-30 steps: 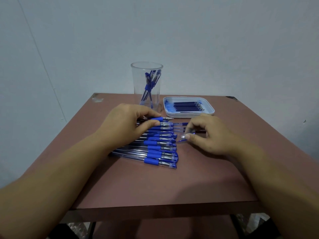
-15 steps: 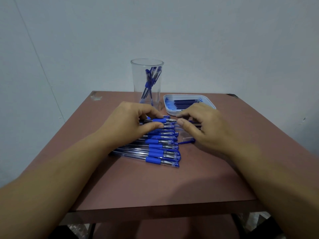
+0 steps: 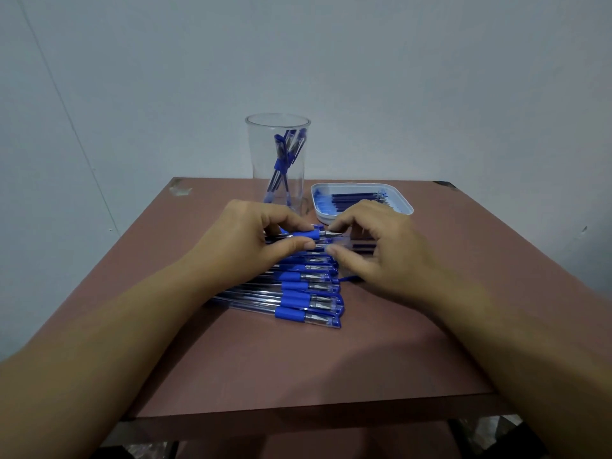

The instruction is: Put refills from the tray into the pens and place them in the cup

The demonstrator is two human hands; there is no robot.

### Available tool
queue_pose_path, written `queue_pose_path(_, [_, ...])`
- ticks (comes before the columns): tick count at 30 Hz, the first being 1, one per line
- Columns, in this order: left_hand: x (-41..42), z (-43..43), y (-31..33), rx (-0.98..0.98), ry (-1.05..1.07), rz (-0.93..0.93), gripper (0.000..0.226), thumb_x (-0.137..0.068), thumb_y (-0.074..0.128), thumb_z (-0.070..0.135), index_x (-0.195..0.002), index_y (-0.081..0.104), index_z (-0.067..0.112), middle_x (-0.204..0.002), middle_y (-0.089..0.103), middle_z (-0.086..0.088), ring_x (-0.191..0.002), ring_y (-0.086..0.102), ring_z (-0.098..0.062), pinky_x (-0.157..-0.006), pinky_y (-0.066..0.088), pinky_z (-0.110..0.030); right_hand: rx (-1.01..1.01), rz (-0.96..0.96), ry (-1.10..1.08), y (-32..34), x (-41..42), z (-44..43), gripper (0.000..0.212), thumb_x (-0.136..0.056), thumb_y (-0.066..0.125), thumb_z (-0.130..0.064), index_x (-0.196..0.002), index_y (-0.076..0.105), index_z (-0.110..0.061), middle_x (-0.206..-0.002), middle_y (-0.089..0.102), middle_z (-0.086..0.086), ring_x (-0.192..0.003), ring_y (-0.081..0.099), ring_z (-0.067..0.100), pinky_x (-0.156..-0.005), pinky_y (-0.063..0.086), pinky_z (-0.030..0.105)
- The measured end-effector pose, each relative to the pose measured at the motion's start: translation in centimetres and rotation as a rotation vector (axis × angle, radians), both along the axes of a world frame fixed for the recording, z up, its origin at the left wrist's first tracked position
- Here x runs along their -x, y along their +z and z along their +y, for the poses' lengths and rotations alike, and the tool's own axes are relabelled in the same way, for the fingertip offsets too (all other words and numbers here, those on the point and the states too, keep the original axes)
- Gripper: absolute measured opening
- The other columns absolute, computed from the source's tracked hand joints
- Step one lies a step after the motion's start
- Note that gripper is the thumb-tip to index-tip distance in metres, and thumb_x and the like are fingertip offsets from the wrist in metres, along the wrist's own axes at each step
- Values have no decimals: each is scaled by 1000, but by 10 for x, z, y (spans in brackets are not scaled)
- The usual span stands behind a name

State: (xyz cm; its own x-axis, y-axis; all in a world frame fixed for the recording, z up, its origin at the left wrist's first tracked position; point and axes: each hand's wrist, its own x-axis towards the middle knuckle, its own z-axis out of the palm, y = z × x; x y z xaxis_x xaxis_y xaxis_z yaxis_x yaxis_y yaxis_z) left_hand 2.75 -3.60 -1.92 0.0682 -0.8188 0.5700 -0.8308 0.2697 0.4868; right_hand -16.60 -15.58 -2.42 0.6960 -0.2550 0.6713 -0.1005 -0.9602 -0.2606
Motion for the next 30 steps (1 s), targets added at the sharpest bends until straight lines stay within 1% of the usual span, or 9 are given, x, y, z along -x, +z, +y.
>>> queue_pose_path(3, [1, -1, 0, 17, -1, -9, 18, -77, 74, 39, -93, 75, 34, -69, 66, 27, -64, 61, -3, -58, 40, -7, 2, -7, -1, -1, -2, 0, 15, -93, 60, -29, -99, 67, -17, -89, 62, -10, -82, 53, 2, -73, 42, 15])
queue_pose_path(7, [1, -1, 0, 21, -7, -38, 21, -75, 71, 45, -94, 73, 37, -75, 66, 25, -69, 63, -6, -60, 43, -7, 68, -12, -6, -2, -4, 0, 8, -89, 67, -17, -96, 68, -13, -86, 62, -8, -78, 50, 2, -72, 42, 16])
queue_pose_path(11, [1, -1, 0, 15, -6, -27, 24, -75, 70, 46, -95, 76, 32, -75, 68, 21, -68, 63, -6, -59, 43, -8, 1, -23, 12, -1, -2, 1, 18, -88, 67, -30, -104, 63, -21, -92, 62, -13, -83, 53, 0, -74, 42, 13])
queue_pose_path(15, [1, -1, 1, 18, -11, -21, 22, -75, 71, 46, -94, 74, 35, -74, 68, 21, -68, 63, -6, -59, 43, -8, 30, -18, -11, -4, -5, -3, 18, -95, 56, -31, -97, 68, -17, -85, 63, -11, -79, 53, 4, -71, 44, 21])
queue_pose_path(18, [0, -1, 2, 10, -15, -17, 24, -75, 69, 47, -95, 75, 35, -74, 68, 23, -68, 63, -5, -59, 44, -8, 51, -1, -12, -4, -5, -3, 14, -91, 64, -28, -101, 66, -19, -88, 62, -13, -79, 52, 1, -72, 44, 17])
queue_pose_path(21, [0, -1, 2, 20, -15, -15, 25, -75, 69, 48, -95, 75, 35, -76, 69, 23, -69, 64, -8, -59, 45, -9, 5, 5, -6, -3, -2, -1, 23, -91, 59, -40, -110, 61, -28, -93, 63, -13, -85, 54, -1, -74, 42, 12])
queue_pose_path(24, [0, -1, 2, 21, -10, -11, 18, -76, 72, 43, -93, 73, 38, -75, 69, 21, -69, 64, -8, -59, 44, -9, -1, 5, -11, -3, -3, -2, 23, -96, 51, -37, -103, 67, -21, -89, 63, -13, -83, 55, 3, -73, 43, 16])
queue_pose_path(26, [0, -1, 2, 19, -2, -16, 16, -77, 75, 40, -93, 73, 39, -74, 69, 21, -69, 64, -8, -59, 43, -9, 36, 3, -29, -4, -5, -4, 19, -96, 55, -31, -98, 68, -18, -86, 64, -11, -79, 55, 4, -71, 43, 17])
queue_pose_path(30, [-1, -1, 1, 24, 4, -5, 16, -78, 76, 39, -94, 75, 36, -74, 69, 21, -68, 64, -6, -58, 44, -10, 15, 20, -20, -3, -3, -2, 20, -92, 62, -34, -108, 63, -24, -91, 64, -11, -81, 54, 1, -72, 43, 12])
